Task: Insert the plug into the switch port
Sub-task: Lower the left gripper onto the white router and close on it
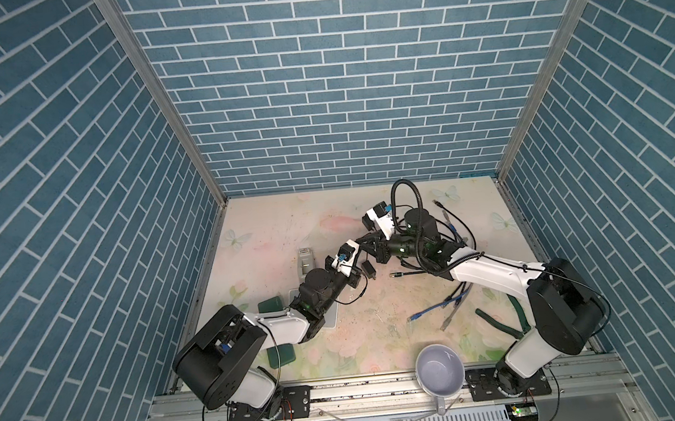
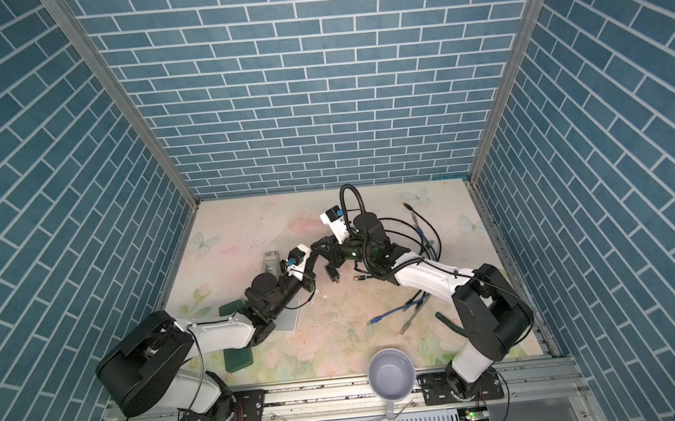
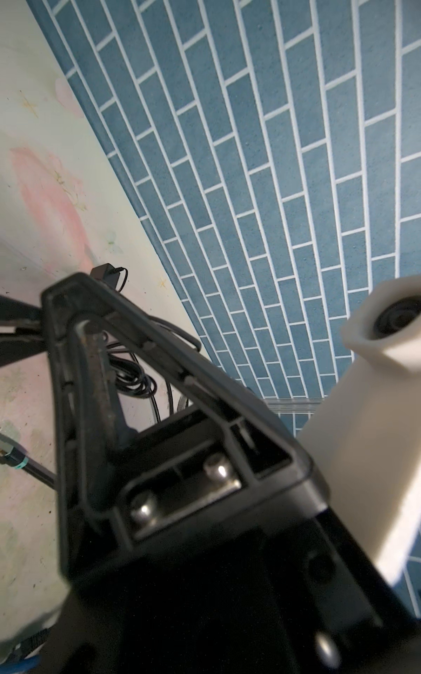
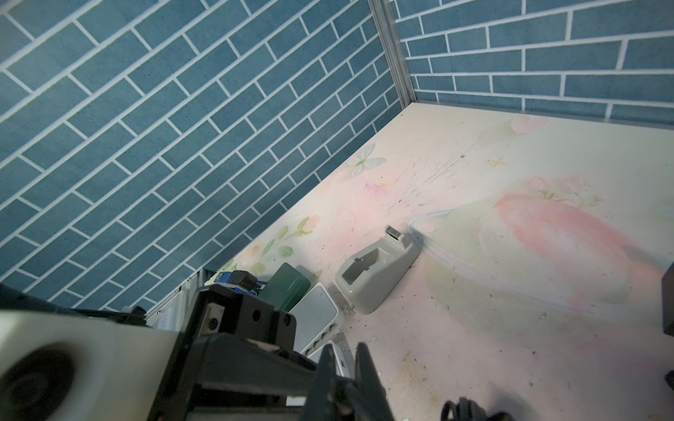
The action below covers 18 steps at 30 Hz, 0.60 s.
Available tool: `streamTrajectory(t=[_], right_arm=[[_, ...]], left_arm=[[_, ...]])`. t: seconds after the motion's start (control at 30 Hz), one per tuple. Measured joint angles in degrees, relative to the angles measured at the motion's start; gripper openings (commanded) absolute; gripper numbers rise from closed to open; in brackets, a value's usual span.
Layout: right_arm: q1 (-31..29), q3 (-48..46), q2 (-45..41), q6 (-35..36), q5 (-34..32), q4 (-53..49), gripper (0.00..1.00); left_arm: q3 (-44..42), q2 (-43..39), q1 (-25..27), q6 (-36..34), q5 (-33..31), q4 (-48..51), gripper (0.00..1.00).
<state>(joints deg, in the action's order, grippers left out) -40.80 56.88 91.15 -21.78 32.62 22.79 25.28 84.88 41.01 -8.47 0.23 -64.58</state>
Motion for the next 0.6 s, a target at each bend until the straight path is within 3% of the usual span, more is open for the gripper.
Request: streamTrajectory(t=[0.13, 0.4, 0.6], right_arm=[[0.0, 0.0, 0.0, -0.4, 0.0, 0.0, 0.0], [0.0, -0.1, 0.0, -2.2, 0.0, 0.3, 0.2], [0.4, -0.3, -0.2, -3.7, 0.0, 0.3, 0.26]], left_arm=[[0.0, 0.0, 0.0, -0.3, 0.0, 0.0, 0.0], [0.0, 0.0, 0.0, -0.6, 0.2, -0.1, 0.0], [0.0, -0.1, 0.1, -1.2, 0.5, -0.2, 0.0]])
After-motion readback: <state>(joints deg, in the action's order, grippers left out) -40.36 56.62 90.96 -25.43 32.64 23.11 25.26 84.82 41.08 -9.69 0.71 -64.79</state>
